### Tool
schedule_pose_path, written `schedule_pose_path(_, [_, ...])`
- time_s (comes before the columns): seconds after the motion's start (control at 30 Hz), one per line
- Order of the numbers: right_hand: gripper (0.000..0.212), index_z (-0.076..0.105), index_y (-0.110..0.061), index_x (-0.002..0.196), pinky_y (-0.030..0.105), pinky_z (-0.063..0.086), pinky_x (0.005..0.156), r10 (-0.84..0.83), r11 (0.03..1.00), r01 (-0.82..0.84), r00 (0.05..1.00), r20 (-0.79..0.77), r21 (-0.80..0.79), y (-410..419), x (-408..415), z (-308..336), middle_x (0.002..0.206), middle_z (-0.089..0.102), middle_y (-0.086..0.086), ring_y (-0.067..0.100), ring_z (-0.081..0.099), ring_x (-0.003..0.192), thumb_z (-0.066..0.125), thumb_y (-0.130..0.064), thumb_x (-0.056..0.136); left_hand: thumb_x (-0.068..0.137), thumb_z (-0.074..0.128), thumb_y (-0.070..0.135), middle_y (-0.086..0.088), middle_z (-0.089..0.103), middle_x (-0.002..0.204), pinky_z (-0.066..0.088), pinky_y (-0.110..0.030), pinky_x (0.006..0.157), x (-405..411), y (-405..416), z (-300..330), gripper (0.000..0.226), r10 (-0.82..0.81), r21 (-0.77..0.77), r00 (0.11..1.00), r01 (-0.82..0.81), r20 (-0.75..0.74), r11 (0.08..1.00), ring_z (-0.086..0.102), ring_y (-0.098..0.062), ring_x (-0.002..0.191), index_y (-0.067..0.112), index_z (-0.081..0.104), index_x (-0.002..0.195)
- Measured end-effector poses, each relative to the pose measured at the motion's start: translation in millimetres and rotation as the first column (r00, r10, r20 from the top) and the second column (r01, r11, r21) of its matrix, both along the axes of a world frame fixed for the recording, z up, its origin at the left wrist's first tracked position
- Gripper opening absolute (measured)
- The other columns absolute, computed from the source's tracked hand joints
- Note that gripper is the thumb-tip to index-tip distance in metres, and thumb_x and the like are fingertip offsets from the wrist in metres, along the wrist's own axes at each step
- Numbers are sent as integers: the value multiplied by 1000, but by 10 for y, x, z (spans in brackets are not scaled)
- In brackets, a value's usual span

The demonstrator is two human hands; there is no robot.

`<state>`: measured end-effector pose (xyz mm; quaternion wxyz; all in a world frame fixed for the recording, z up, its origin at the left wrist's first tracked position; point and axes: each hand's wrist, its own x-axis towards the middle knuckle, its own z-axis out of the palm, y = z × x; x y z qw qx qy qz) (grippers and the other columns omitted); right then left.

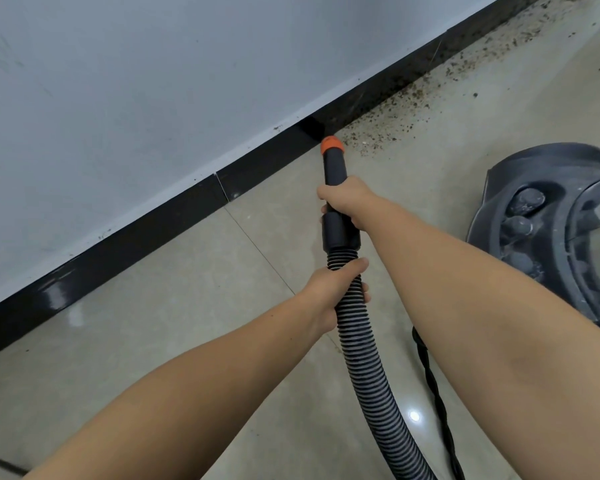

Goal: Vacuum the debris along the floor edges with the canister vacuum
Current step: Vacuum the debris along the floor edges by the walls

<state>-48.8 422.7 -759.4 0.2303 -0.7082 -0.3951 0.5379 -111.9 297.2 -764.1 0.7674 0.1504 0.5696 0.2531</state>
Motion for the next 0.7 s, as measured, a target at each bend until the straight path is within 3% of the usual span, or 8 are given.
schedule_pose_path(0.17, [22,45,-6,102,46,57,81,-55,998,55,998,16,0,-180,117,-41,84,60,14,31,62,77,57,-14,86,89,67,25,-5,61,65,52,-25,54,40,-150,-19,20,-74,-5,997,74,-18,997,60,-16,52,9,56,91])
schedule_pose_path(0.3, [22,45,-5,103,44,57,78,-118,993,118,992,34,0,-336,272,-57,74,59,10,28,61,71,57,-14,86,89,66,25,-6,60,67,51,-26,55,107,-276,16,20,-143,-17,990,143,-13,990,59,-16,53,9,54,90])
schedule_pose_path(0.5, [33,48,-3,115,30,50,59,-157,987,158,985,65,-9,-388,461,-24,76,60,9,18,58,61,58,-16,86,90,65,24,-6,60,67,51,-24,53,208,-298,76,19,-188,0,982,188,-1,982,59,-15,54,10,53,88])
schedule_pose_path(0.63, [37,49,-1,119,35,54,70,-141,990,141,989,50,-13,-288,386,-26,76,61,9,20,60,65,58,-16,86,90,65,25,-6,59,68,51,-24,52,170,-224,62,19,-157,2,987,157,-13,988,59,-16,55,9,53,90])
schedule_pose_path(0.7, [38,49,0,119,41,57,79,-114,993,114,993,42,-7,-205,295,1,83,63,12,28,65,78,58,-16,85,90,65,24,-5,59,66,51,-23,51,137,-152,49,19,-121,4,993,121,-6,993,59,-16,53,9,54,90])
